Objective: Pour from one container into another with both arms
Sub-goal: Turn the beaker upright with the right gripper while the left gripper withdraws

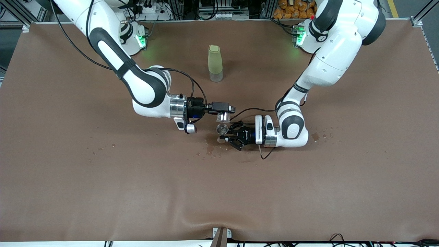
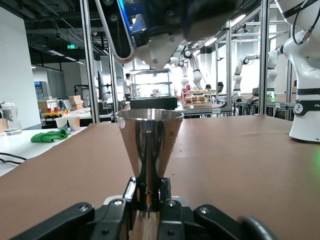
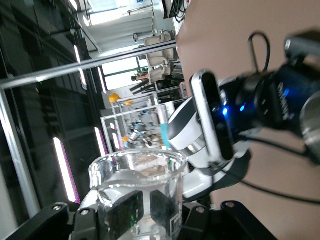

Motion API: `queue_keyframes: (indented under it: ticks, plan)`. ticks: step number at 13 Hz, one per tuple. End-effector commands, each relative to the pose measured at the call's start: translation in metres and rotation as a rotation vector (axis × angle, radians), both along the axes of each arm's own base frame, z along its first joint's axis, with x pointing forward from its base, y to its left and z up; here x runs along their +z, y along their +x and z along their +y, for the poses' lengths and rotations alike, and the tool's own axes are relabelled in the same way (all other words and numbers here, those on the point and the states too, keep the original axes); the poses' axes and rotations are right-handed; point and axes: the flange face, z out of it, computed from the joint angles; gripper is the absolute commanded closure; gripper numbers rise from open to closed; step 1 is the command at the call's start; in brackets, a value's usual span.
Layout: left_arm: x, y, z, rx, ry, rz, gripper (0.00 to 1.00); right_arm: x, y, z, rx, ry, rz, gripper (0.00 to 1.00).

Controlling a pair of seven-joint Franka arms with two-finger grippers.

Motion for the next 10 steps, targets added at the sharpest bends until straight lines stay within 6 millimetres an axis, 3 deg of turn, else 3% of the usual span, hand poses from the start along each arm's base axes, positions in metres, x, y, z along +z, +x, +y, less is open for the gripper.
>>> queue_keyframes:
  ticks: [1, 5, 10]
  plan:
    - [0.011, -0.004, 0.003, 0.007, -0.015, 0.018, 1.00, -0.002, 0.015, -0.023, 0.046, -0.093, -0.220, 1.00]
    - [0.006, 0.004, 0.017, 0.023, -0.024, 0.023, 1.00, -0.012, 0.040, -0.056, 0.156, -0.231, -0.506, 1.00]
    - [0.002, 0.022, 0.081, -0.039, -0.011, 0.026, 1.00, -0.047, 0.072, -0.122, 0.197, -0.349, -0.737, 1.00]
